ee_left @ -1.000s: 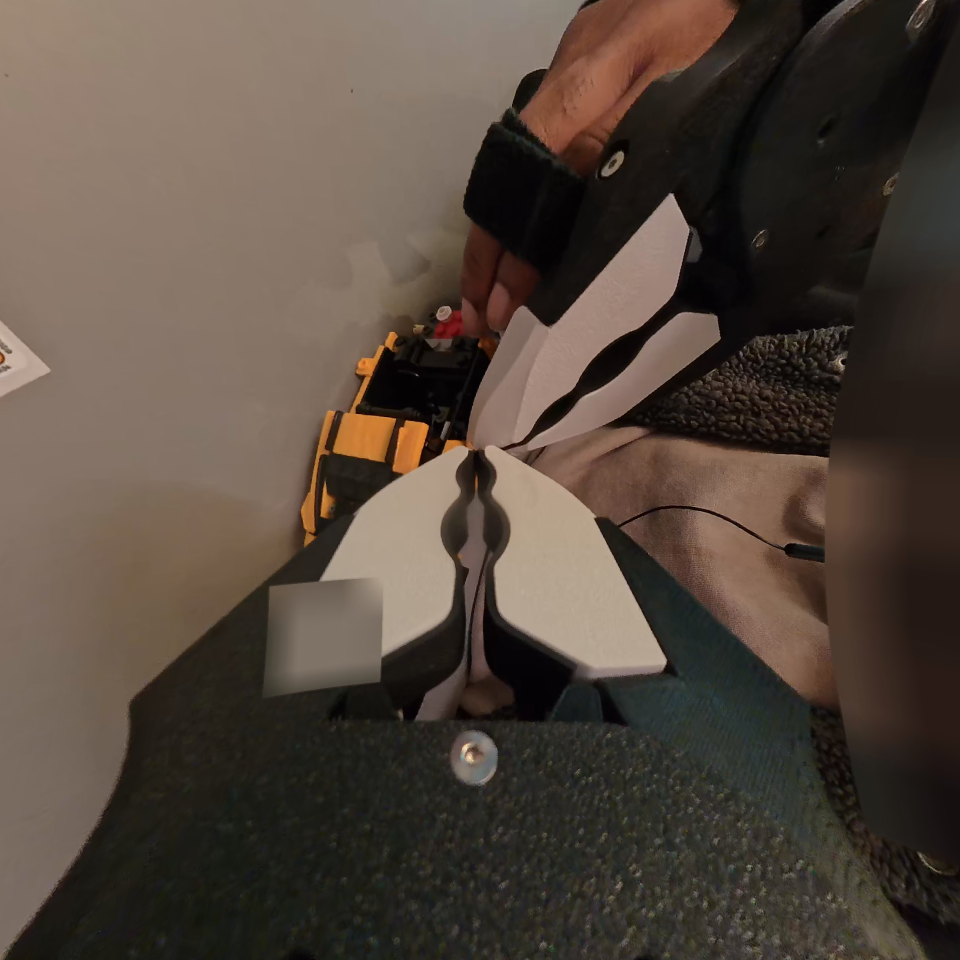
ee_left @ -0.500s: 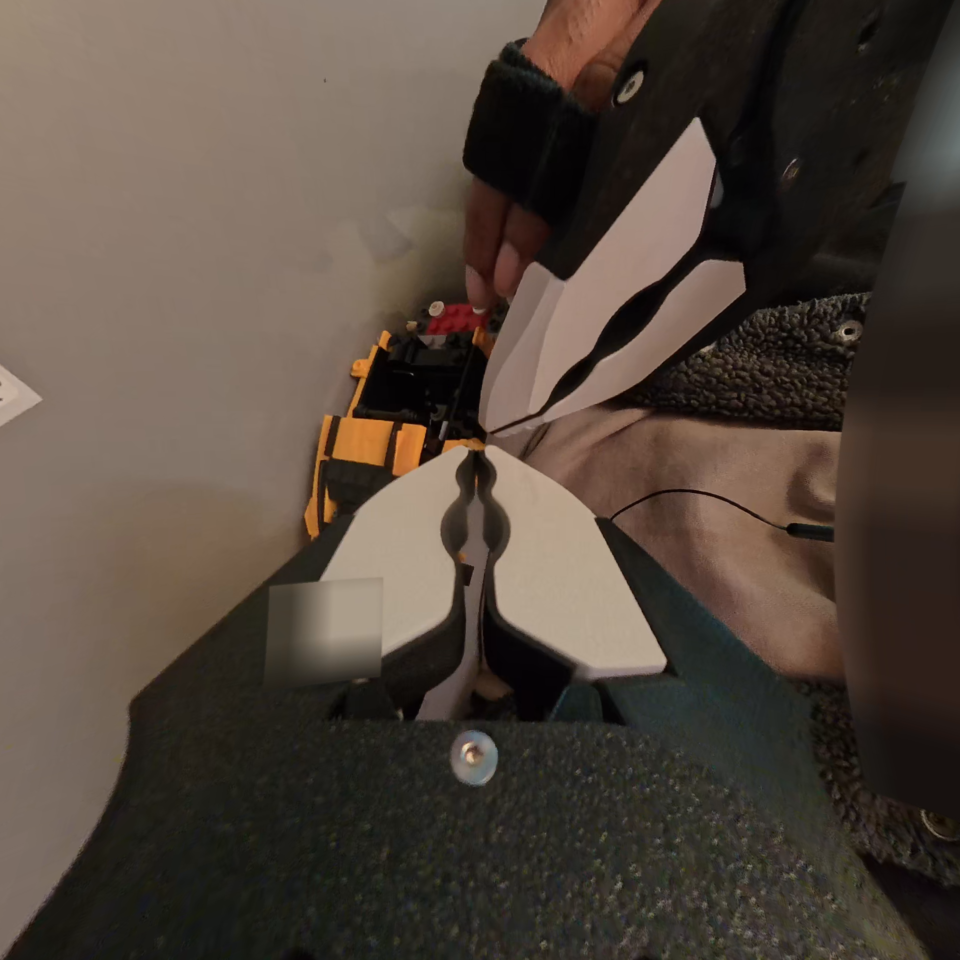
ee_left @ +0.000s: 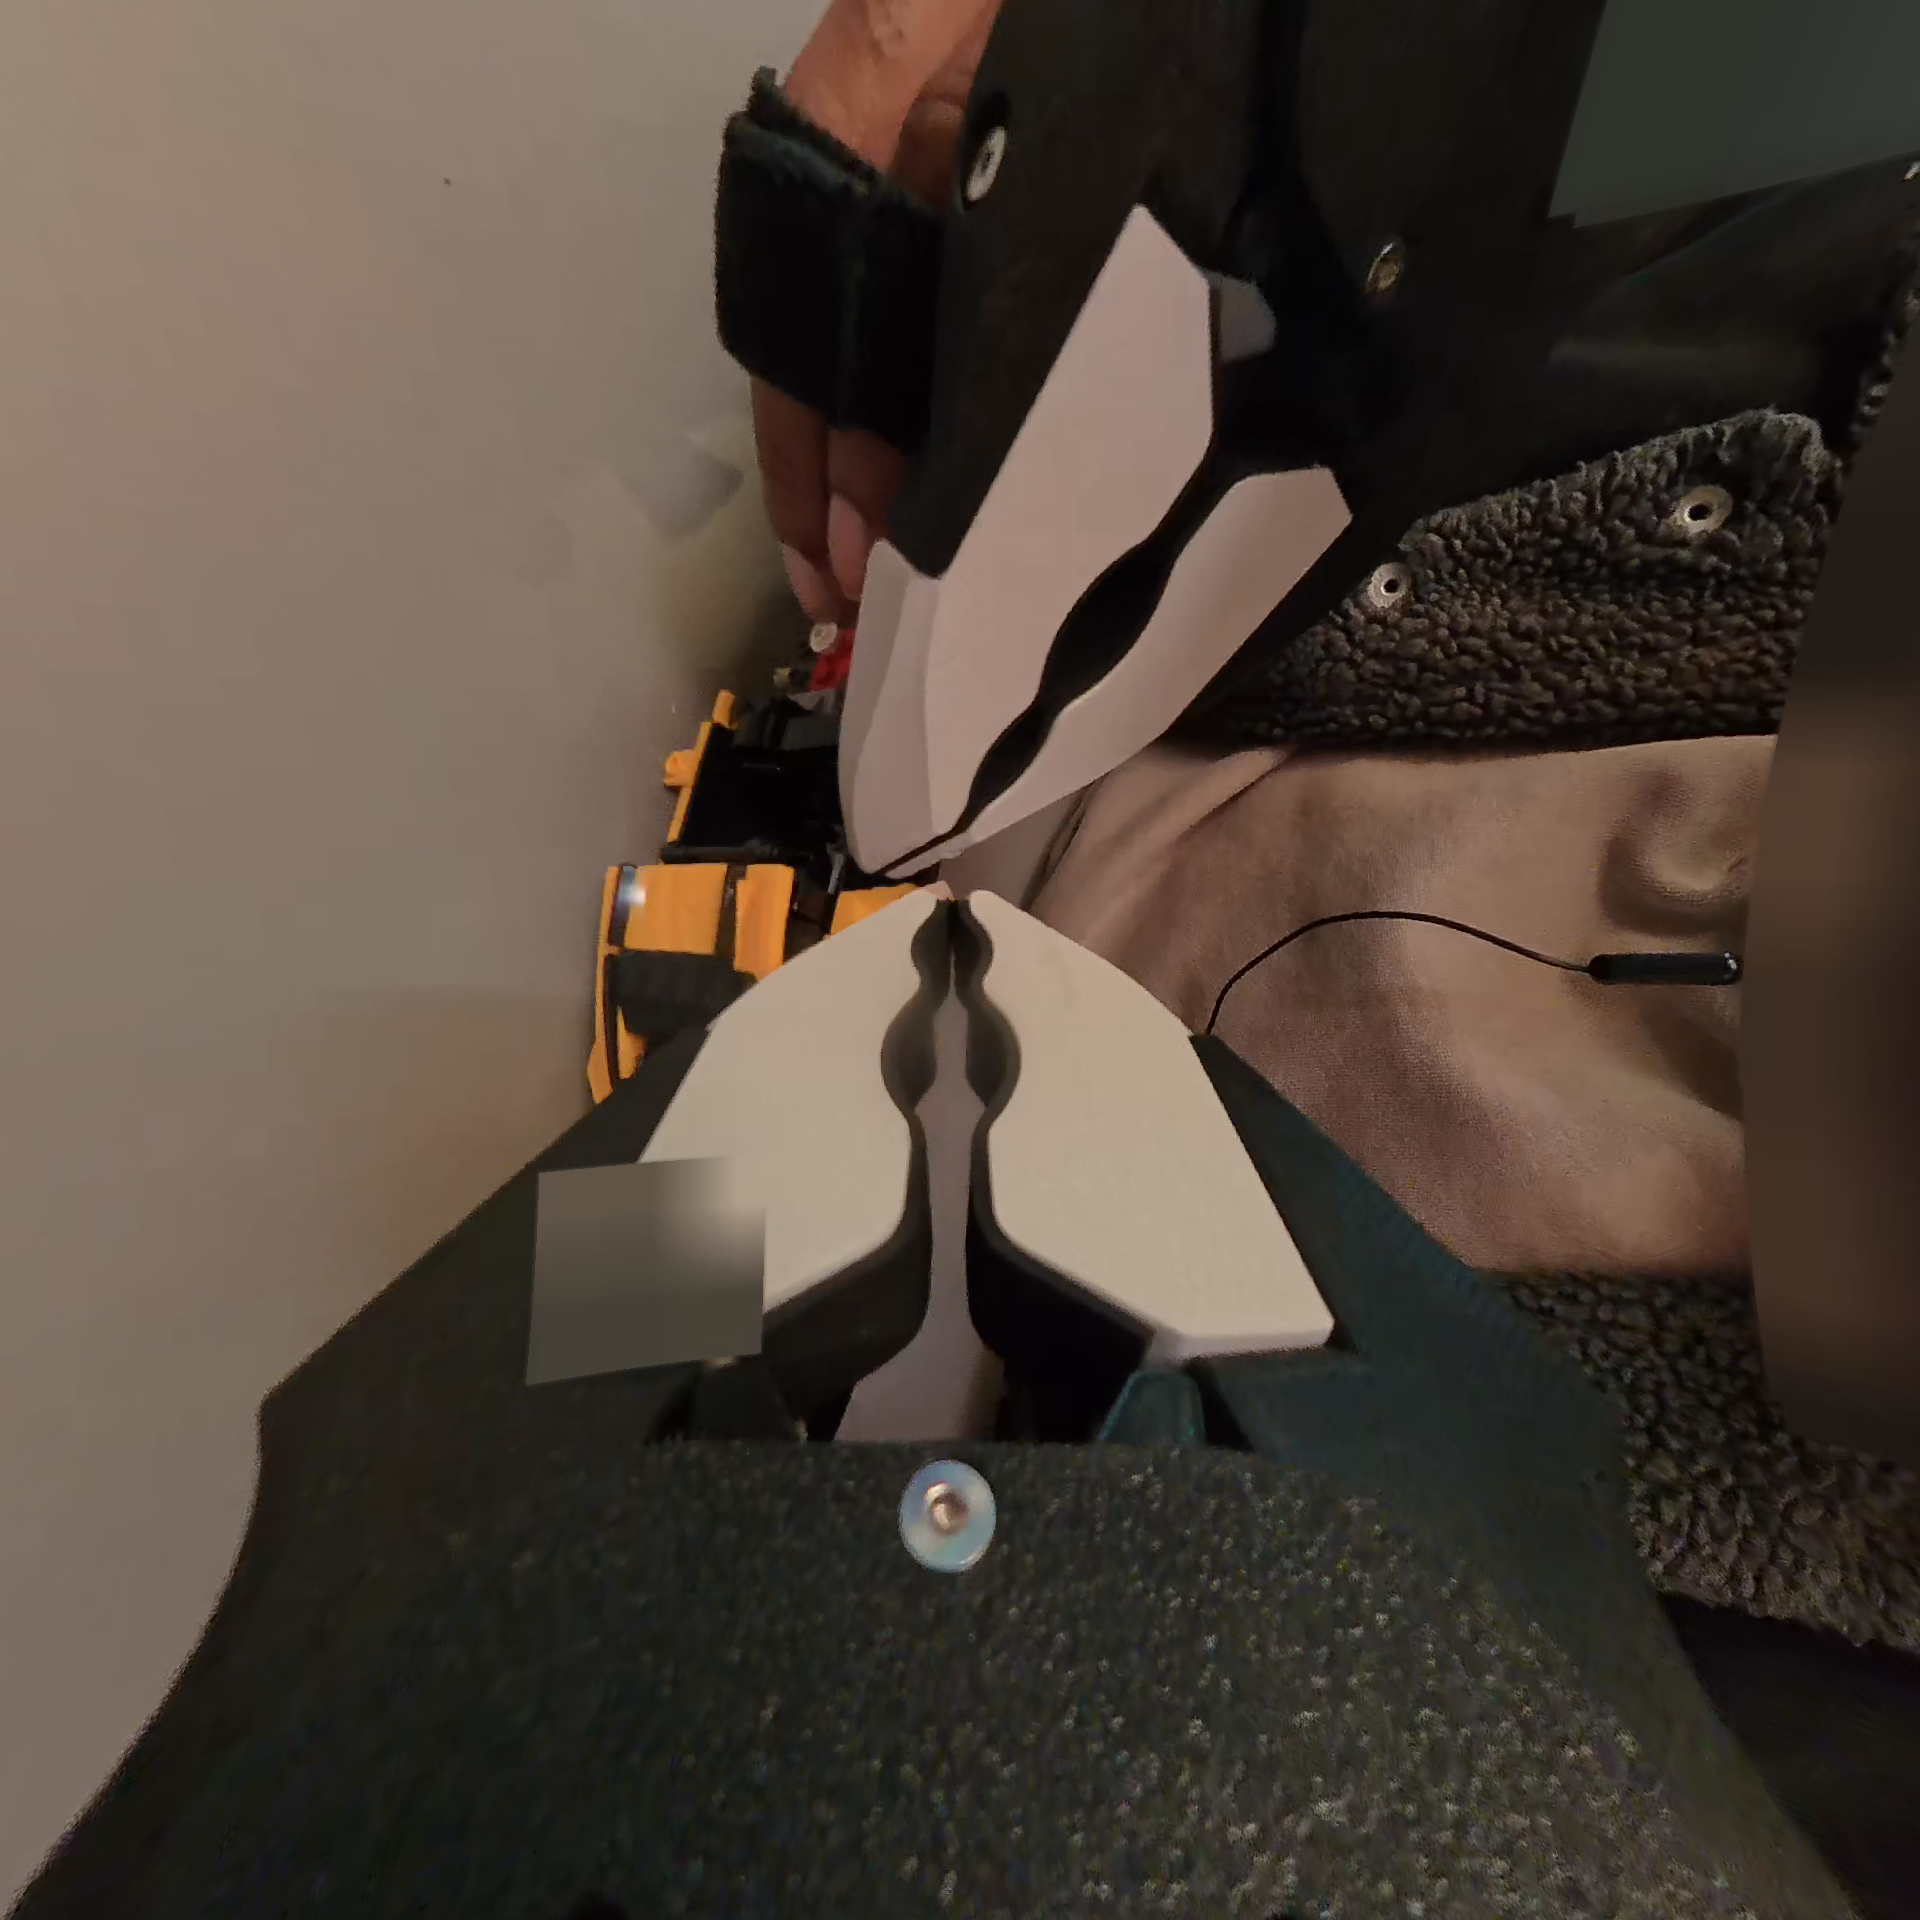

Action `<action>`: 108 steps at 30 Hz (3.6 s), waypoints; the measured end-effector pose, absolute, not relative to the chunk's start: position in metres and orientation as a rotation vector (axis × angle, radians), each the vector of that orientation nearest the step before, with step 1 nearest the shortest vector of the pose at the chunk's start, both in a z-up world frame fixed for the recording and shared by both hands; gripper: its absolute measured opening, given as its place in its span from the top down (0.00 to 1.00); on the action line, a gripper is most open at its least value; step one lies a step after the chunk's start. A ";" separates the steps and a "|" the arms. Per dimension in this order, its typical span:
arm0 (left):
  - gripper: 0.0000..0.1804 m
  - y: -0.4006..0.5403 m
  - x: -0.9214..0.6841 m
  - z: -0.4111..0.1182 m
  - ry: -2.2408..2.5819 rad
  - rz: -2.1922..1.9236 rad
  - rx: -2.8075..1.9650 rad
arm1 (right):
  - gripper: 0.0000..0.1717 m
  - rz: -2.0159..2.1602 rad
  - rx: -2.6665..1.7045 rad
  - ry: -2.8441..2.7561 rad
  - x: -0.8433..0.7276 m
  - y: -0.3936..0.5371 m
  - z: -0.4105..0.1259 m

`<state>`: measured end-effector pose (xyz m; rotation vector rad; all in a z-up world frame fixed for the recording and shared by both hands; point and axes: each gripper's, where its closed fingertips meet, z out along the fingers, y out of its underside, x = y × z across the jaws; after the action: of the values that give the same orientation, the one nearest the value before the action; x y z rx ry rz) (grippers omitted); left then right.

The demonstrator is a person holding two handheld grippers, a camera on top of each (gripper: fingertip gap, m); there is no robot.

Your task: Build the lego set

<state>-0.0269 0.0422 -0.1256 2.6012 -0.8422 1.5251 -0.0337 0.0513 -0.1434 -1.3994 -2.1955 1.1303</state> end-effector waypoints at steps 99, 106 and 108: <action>1.00 0.036 -0.025 -0.118 -1.167 1.430 2.463 | 1.00 1.176 -1.398 -2.192 -0.029 0.041 -0.140; 1.00 0.041 -0.028 -0.125 -1.125 1.395 2.461 | 1.00 1.169 -1.356 -2.166 -0.029 0.044 -0.133; 1.00 0.041 -0.028 -0.127 -1.116 1.379 2.460 | 1.00 1.162 -1.318 -2.163 -0.029 0.043 -0.131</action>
<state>-0.0283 0.0413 -0.1270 2.4603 -1.1163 1.3793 -0.0289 0.0426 -0.1314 -1.3178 -2.1635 1.1617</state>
